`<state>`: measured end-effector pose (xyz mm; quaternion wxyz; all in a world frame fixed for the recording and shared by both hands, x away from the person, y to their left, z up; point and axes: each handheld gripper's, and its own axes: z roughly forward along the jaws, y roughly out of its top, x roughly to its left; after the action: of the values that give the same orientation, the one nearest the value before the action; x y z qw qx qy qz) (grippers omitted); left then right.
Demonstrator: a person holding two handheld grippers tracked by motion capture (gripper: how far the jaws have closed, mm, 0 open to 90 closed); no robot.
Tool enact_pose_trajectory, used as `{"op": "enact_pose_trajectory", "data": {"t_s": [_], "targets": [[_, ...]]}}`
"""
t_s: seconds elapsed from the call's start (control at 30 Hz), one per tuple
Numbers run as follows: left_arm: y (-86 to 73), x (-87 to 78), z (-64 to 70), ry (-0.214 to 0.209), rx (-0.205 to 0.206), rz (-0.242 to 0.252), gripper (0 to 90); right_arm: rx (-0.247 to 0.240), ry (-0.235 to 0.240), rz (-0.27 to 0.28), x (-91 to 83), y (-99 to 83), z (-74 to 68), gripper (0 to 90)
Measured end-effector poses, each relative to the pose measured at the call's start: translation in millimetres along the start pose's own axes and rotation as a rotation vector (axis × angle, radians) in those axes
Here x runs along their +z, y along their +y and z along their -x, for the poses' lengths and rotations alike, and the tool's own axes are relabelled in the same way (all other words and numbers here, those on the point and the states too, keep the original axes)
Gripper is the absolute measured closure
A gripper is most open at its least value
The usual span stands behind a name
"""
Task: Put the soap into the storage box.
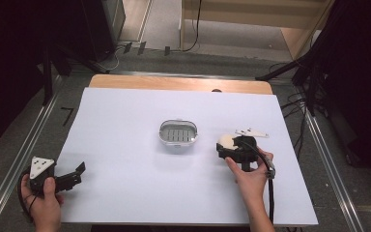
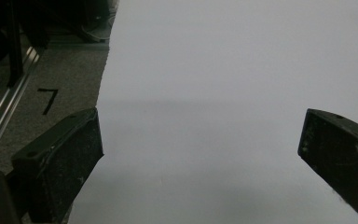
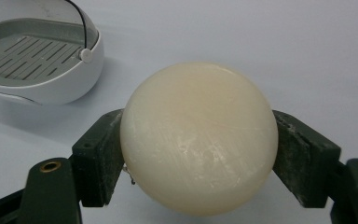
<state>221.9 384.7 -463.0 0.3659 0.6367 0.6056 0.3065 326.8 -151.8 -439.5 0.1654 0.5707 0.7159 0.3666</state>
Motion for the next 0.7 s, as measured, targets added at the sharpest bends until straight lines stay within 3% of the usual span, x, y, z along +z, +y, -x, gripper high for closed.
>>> {"op": "enact_pose_trajectory", "data": {"t_s": [0.7], "targets": [[-0.1, 0.3, 0.3, 0.001, 0.001, 0.002, 0.3, -0.032, 0.024, 0.002, 8.5, 17.8, -21.2, 25.1]]}}
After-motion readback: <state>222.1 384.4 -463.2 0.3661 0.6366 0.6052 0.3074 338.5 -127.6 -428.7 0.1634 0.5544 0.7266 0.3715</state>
